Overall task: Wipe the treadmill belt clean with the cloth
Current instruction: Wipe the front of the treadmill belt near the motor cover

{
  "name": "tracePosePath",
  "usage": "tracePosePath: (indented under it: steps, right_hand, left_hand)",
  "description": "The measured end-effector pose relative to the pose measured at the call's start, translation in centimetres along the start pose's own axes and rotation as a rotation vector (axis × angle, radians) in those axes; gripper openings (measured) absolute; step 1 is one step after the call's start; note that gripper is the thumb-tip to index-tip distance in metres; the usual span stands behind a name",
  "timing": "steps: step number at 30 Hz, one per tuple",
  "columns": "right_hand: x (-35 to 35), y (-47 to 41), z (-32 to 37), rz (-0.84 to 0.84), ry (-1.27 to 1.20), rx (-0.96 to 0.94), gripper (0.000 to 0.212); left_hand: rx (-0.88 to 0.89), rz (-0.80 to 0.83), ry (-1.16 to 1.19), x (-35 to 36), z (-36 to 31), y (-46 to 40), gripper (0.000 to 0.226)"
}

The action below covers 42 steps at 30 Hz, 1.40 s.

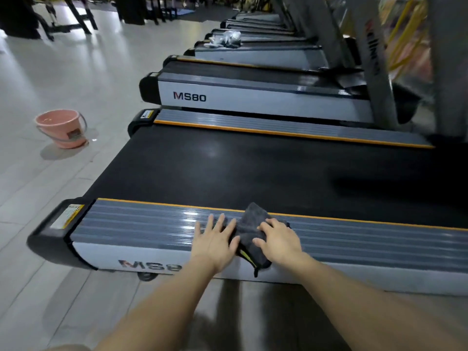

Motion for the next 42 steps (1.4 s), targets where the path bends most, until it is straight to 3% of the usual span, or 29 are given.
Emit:
tracePosePath:
  steps: [3, 6, 16, 27, 42]
  right_hand:
    - [-0.6, 1.3, -4.9, -0.084, 0.021, 0.085, 0.032]
    - [-1.6, 2.4, -9.2, -0.083, 0.061, 0.15, 0.031]
    - [-10.7, 13.6, -26.4, -0.31, -0.186, 0.429, 0.018]
    - [-15.8, 23.1, -34.0, -0.509, -0.278, 0.515, 0.02]
    - [-21.1, 15.2, -43.0, -0.453, -0.257, 0.493, 0.021]
  left_hand:
    - [-0.027, 0.006, 0.064, 0.7, -3.2, -0.7, 0.064]
    - [-0.037, 0.0, 0.113, 1.3, -6.2, -0.5, 0.064]
    - [0.169, -0.104, 0.066, -4.7, -24.5, -1.5, 0.063]
    - [0.342, -0.187, -0.111, -9.9, -37.4, 2.2, 0.063]
    - [0.339, -0.163, -0.141, -11.6, -45.4, -6.7, 0.064]
Point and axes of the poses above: each hand's wrist, its own y-axis away from the middle knuckle, its own x-axis out of the palm, z = x × y, the point moved 7 cm from there along -y, towards the middle knuckle, and after that the axes turned 7 degrees about z, right-handed, at the moved point
